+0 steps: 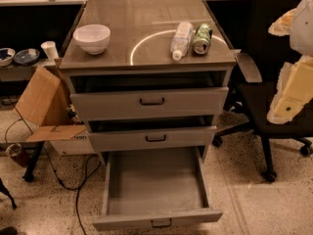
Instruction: Place blue plastic bottle into bottom drawer
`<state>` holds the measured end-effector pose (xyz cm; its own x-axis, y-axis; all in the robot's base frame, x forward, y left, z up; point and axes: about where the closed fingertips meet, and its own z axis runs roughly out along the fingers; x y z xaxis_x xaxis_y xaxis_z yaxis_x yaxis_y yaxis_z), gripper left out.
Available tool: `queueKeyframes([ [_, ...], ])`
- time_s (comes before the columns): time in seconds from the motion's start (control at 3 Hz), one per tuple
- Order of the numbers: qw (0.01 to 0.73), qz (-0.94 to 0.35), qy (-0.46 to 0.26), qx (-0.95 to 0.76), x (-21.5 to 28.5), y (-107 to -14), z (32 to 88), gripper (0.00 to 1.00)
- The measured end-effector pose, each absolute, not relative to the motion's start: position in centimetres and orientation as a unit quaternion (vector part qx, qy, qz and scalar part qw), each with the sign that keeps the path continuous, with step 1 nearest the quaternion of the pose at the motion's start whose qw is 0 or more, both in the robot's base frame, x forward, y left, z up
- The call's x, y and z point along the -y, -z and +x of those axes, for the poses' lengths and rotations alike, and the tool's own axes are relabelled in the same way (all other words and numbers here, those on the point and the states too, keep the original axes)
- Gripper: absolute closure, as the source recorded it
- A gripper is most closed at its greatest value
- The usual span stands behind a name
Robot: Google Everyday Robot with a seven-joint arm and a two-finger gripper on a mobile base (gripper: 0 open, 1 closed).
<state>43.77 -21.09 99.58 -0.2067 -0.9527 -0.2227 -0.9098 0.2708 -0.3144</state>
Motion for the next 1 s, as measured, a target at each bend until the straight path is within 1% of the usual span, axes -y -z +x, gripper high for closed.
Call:
queueKeyframes([
  [0.33, 0.188, -0.601, 0.057, -0.775, 21.1, -99.6, 43.8, 0.0],
  [0.67, 0.226, -0.585, 0.038, -0.778, 19.6, -100.0, 45.4, 0.0],
  [1.0, 0.265, -0.546, 0.004, -0.795, 17.8, -99.8, 48.4, 0.0],
])
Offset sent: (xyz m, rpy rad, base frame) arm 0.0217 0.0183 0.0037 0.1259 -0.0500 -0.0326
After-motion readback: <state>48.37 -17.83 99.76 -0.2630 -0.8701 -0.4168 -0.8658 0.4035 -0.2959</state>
